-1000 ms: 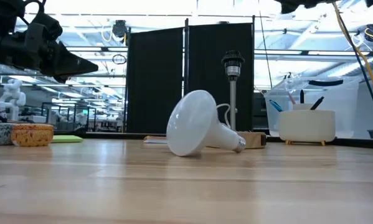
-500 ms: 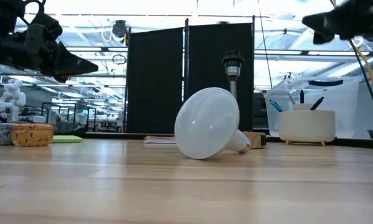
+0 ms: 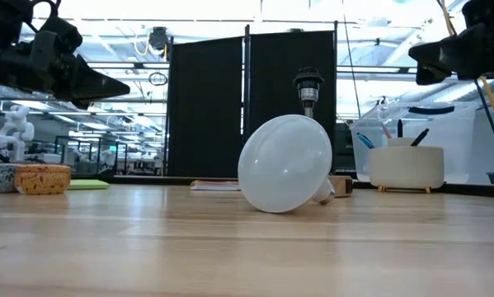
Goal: Screw lightbulb
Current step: Return to Home Position
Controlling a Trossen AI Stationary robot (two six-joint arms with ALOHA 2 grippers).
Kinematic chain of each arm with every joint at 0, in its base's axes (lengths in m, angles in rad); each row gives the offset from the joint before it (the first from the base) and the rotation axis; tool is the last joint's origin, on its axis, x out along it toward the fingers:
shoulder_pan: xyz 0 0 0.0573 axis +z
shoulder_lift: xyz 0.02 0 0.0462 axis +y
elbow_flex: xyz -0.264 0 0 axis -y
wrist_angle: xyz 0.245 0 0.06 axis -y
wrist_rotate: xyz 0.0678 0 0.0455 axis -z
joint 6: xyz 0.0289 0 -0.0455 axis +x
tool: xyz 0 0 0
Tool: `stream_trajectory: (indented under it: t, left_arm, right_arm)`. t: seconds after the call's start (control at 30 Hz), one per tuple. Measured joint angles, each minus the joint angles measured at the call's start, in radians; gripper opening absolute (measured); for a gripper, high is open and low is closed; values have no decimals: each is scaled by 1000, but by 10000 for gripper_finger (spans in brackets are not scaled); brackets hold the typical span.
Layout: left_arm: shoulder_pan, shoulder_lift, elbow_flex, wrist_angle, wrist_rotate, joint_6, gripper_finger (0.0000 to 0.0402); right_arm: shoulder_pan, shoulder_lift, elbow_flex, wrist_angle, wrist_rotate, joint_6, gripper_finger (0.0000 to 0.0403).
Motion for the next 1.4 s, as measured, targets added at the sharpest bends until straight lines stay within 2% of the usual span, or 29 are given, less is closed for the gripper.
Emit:
stream_trajectory:
  t: [0.17, 0.37, 0.9, 1.4]
  left_arm:
    - [0, 0, 0, 0, 2, 16, 0]
    - [0, 0, 0, -1, 6, 22, 0]
    - [0, 0, 0, -76, 81, 27, 0]
    - [0, 1, 0, -77, 82, 21, 0]
  right_arm:
    - [-3, 0, -60, 68, 74, 14, 0]
    - [-4, 0, -70, 114, 72, 30, 0]
    - [-4, 2, -71, 83, 56, 39, 0]
    - [-4, 2, -71, 71, 56, 59, 0]
